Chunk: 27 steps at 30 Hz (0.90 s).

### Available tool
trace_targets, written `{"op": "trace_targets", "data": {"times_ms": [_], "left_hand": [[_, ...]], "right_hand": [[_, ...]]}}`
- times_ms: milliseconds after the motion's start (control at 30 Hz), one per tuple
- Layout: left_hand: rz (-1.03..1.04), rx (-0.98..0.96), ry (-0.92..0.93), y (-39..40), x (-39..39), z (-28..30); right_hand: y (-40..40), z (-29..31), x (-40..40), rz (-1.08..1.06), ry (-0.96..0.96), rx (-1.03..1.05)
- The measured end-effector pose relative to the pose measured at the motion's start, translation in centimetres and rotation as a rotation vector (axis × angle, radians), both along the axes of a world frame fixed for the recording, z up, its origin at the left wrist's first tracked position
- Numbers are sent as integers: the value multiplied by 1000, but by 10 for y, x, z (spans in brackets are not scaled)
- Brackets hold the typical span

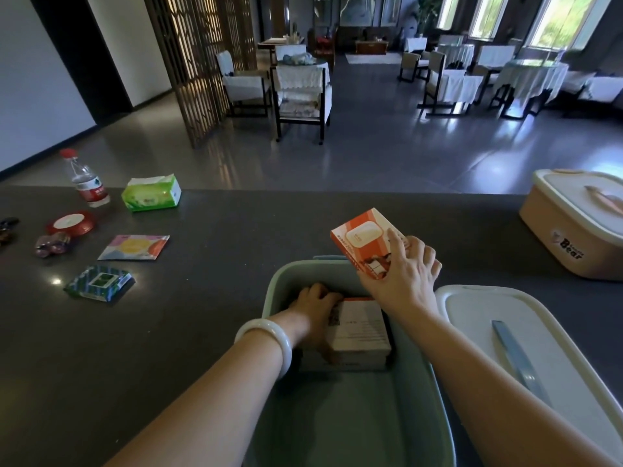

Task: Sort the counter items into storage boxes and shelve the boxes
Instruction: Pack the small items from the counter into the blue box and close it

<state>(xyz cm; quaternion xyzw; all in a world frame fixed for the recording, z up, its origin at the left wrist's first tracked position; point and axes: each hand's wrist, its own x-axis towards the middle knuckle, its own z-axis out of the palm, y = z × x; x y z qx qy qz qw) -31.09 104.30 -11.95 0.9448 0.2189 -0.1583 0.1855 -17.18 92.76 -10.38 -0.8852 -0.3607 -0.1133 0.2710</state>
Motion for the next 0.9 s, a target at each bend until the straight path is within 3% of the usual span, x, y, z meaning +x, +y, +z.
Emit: {"op": "trace_targets", "data": {"times_ms": [567, 667, 833, 900], "left_hand": [[-46, 158, -18, -4, -8, 5], [-7, 119, -148, -5, -21, 19], [271, 287, -610, 2, -55, 30], [421, 195, -594, 9, -66, 25]], "right_hand": [[0, 2, -2, 8, 10, -59], [0, 4, -2, 14, 37, -69], [0, 10, -6, 71, 87, -11], [0, 12, -10, 144, 115, 14]]}}
